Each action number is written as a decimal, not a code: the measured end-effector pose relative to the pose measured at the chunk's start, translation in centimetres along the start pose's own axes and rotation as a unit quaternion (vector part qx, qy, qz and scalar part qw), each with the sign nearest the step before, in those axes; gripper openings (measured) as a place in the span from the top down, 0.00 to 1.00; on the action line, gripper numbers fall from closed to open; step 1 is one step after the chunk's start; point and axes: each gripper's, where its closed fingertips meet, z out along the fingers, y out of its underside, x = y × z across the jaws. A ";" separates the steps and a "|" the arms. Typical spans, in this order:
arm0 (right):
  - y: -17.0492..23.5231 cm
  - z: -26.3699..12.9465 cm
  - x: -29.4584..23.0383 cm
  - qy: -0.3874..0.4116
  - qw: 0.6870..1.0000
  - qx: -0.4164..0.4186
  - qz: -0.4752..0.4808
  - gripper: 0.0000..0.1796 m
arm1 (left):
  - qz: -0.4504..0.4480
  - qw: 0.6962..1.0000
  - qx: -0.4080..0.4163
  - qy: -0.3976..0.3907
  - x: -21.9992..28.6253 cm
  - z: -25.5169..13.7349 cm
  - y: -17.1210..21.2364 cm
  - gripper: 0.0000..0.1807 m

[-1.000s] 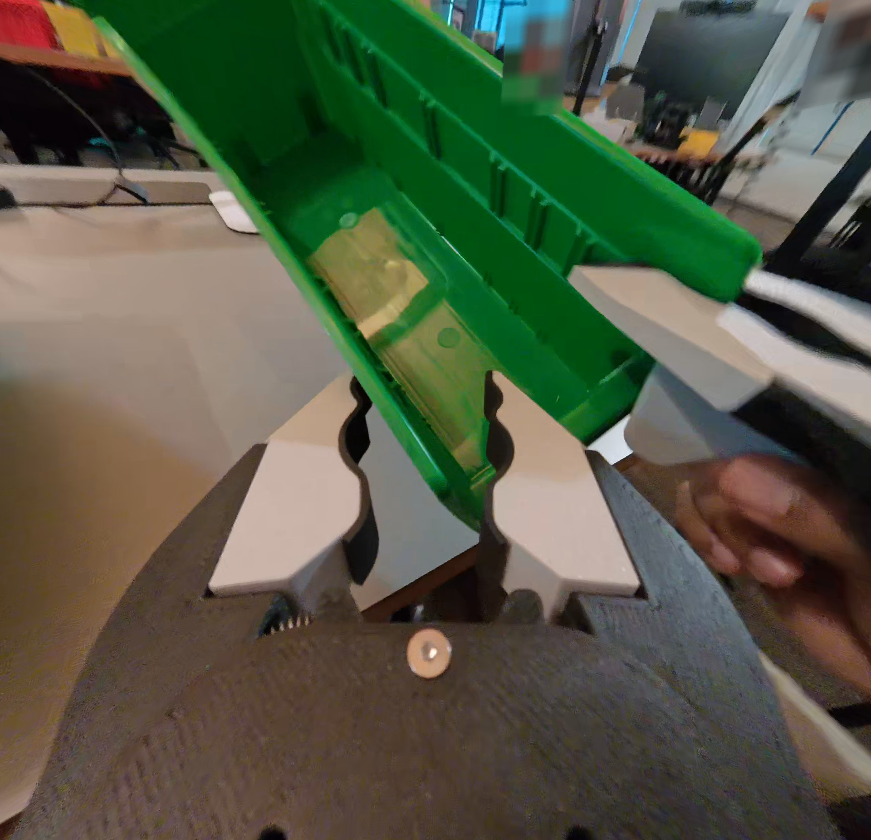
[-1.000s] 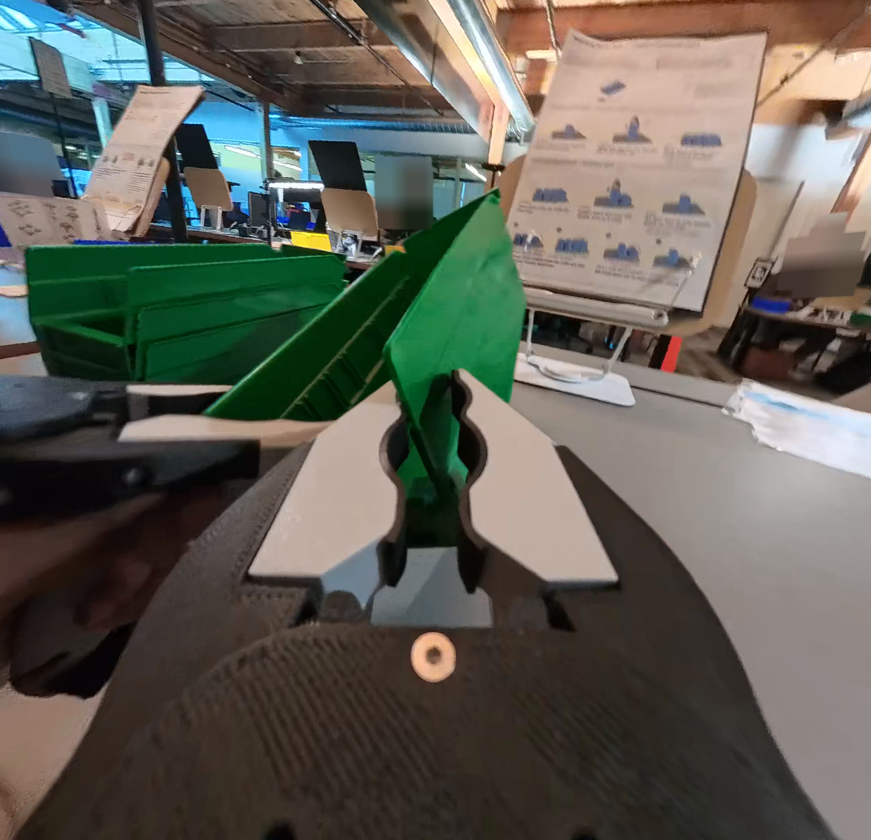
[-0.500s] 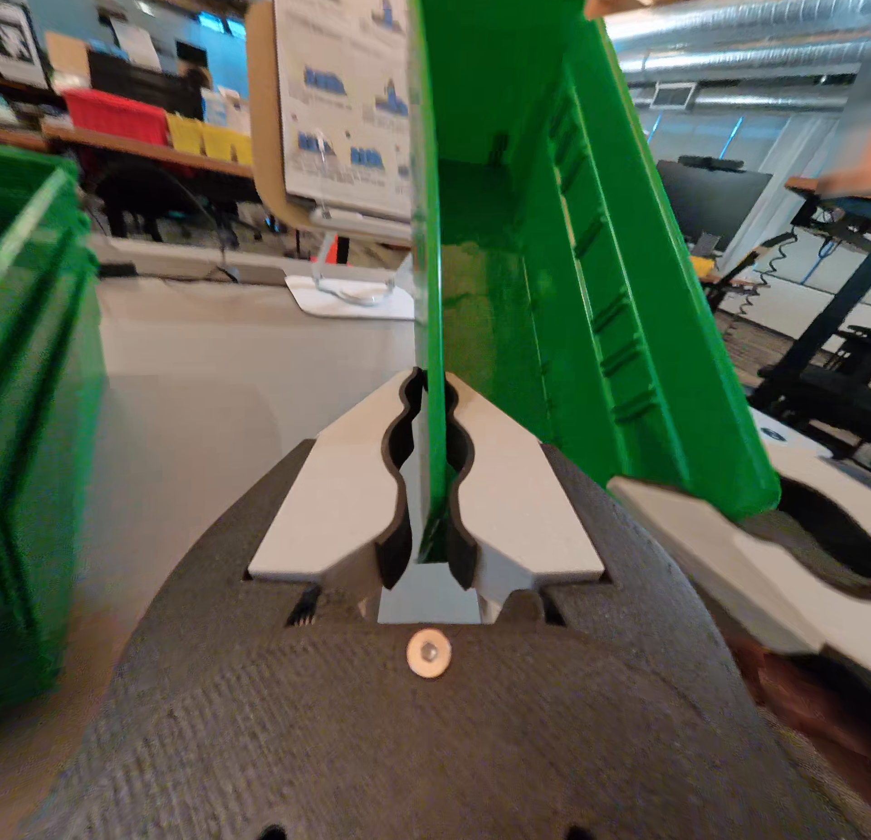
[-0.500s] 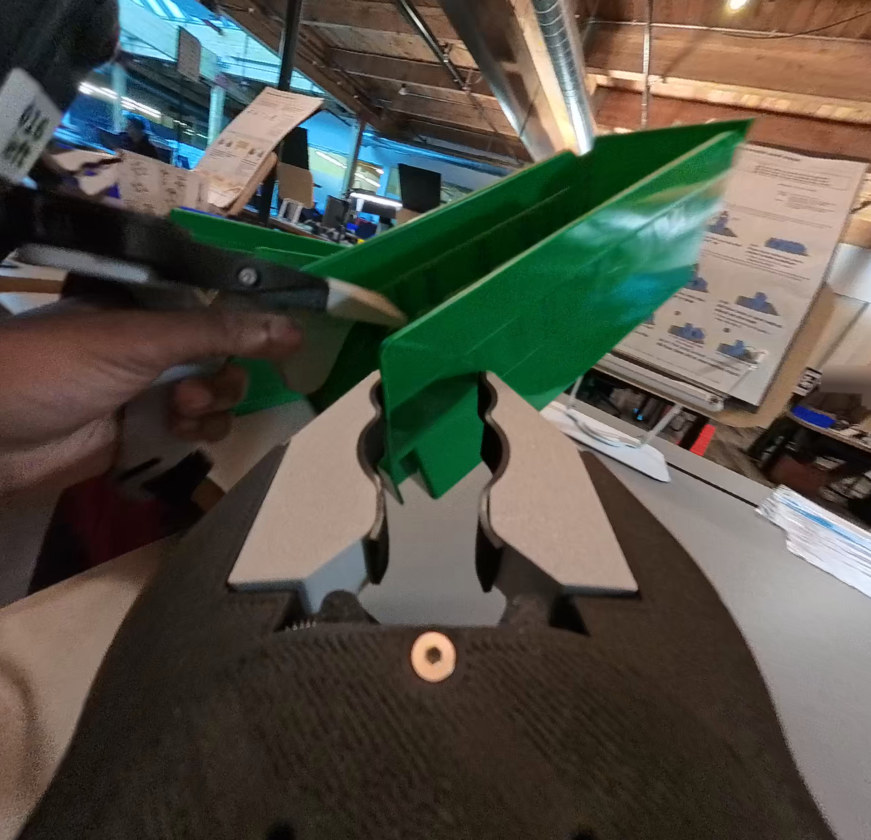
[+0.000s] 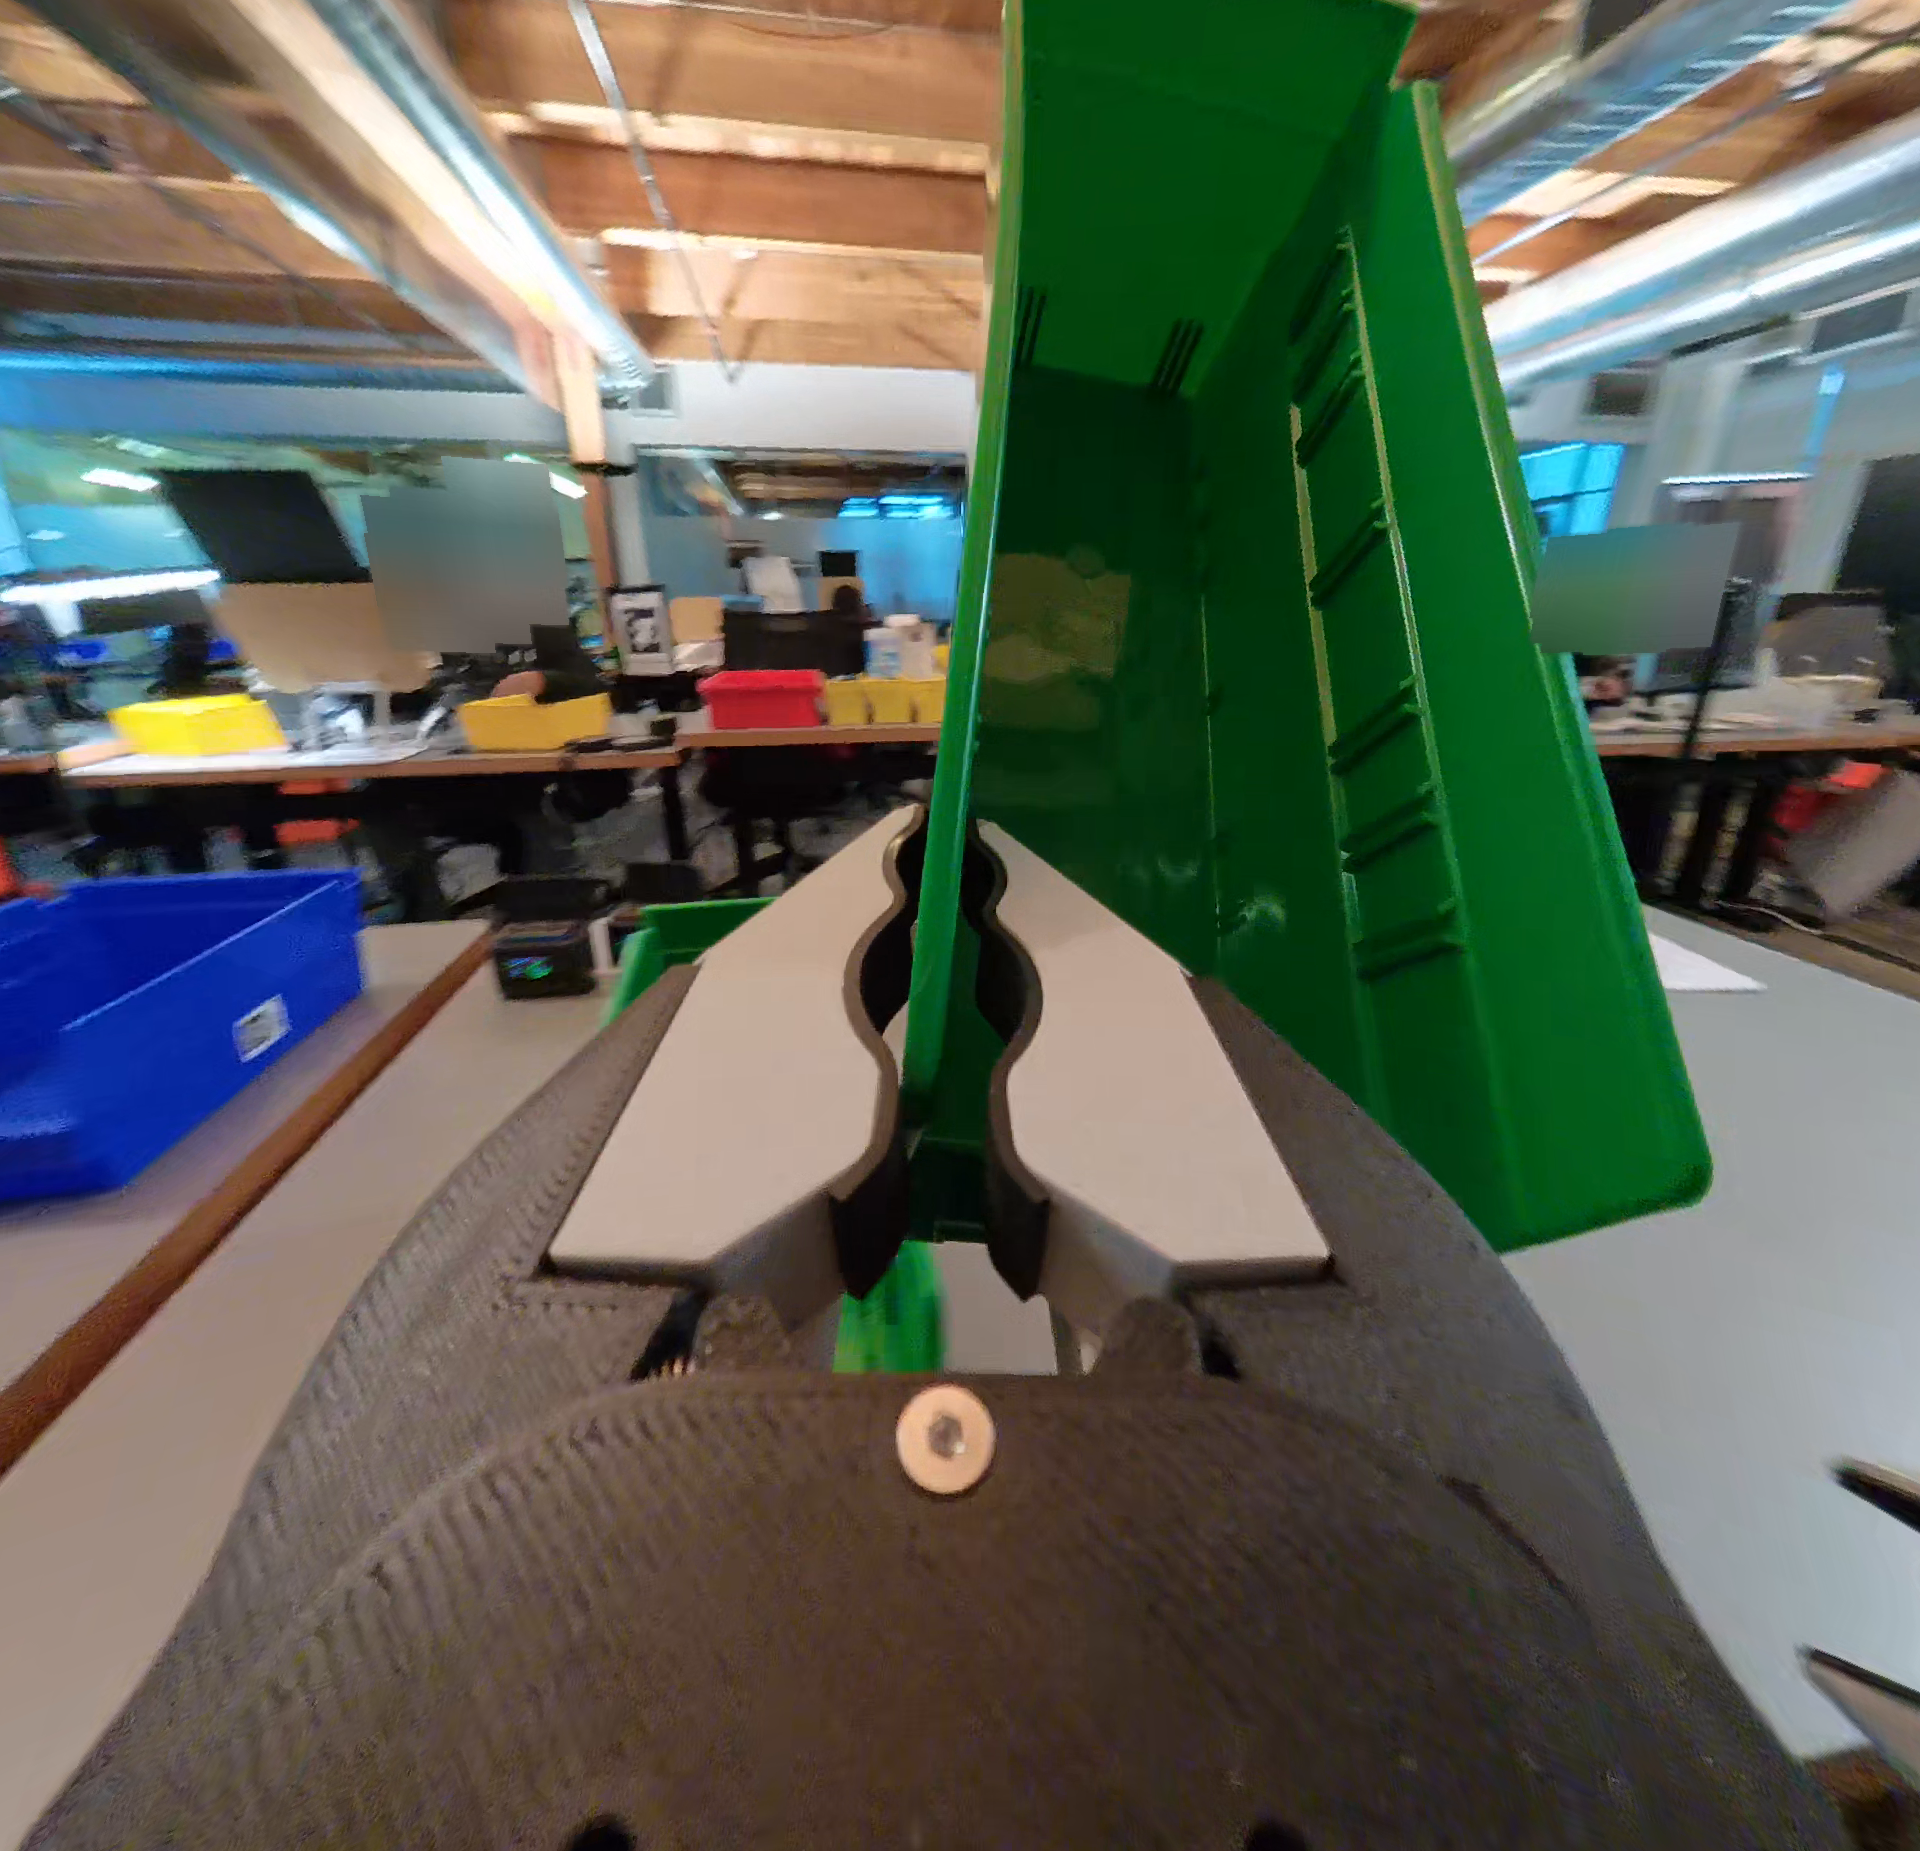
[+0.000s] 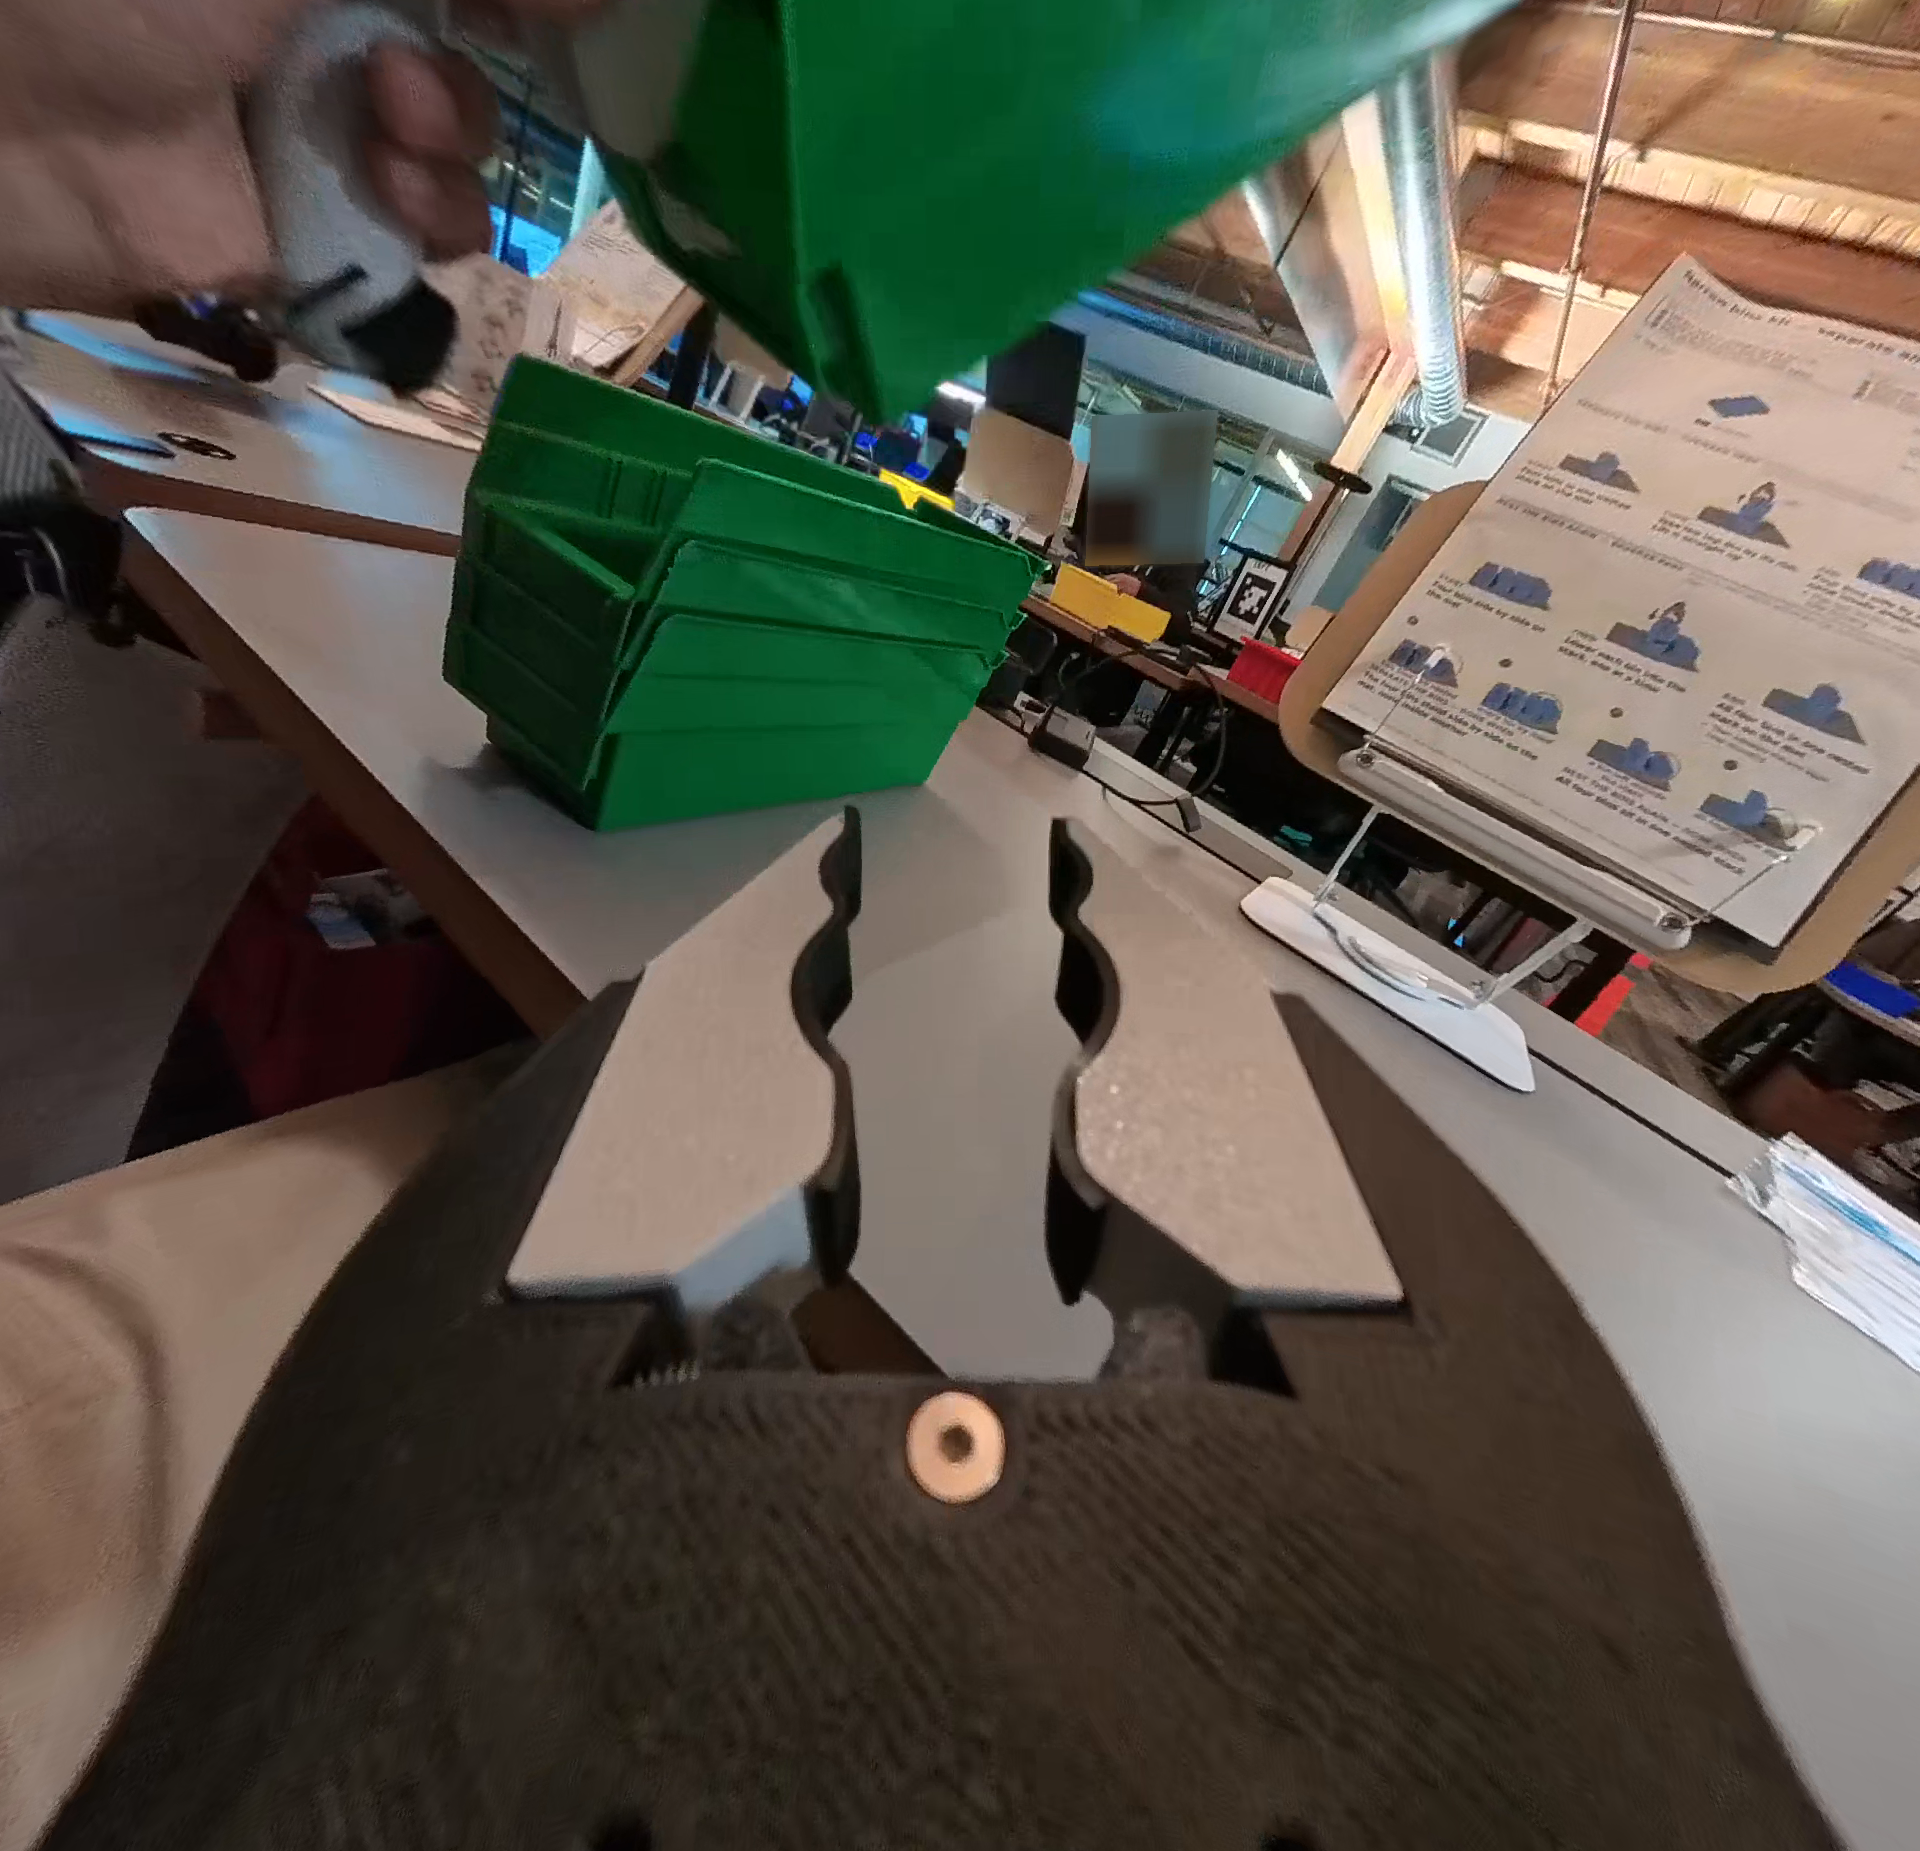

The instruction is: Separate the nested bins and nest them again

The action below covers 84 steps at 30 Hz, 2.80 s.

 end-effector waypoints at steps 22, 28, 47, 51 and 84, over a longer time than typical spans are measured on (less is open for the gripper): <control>0.2 0.1 -0.5 -0.011 1.000 -0.001 -0.022 0.86 | -0.030 0.981 -0.179 -0.071 -9.9 0.9 8.1 0.99; 0.4 0.1 -0.5 -0.011 1.000 -0.004 -0.021 0.86 | -0.044 0.974 -0.210 -0.074 -10.0 0.9 9.6 0.99; 0.3 0.0 -0.6 -0.012 1.000 -0.003 -0.026 0.87 | -0.060 0.977 -0.188 -0.083 -10.7 0.6 8.8 1.00; 0.3 0.0 -0.5 -0.011 1.000 -0.003 -0.026 0.87 | -0.099 0.981 -0.148 -0.078 -10.7 0.6 8.4 1.00; 0.6 0.1 -0.3 -0.013 0.999 -0.008 -0.028 0.87 | -0.070 0.989 -0.088 -0.098 -10.6 0.5 9.7 1.00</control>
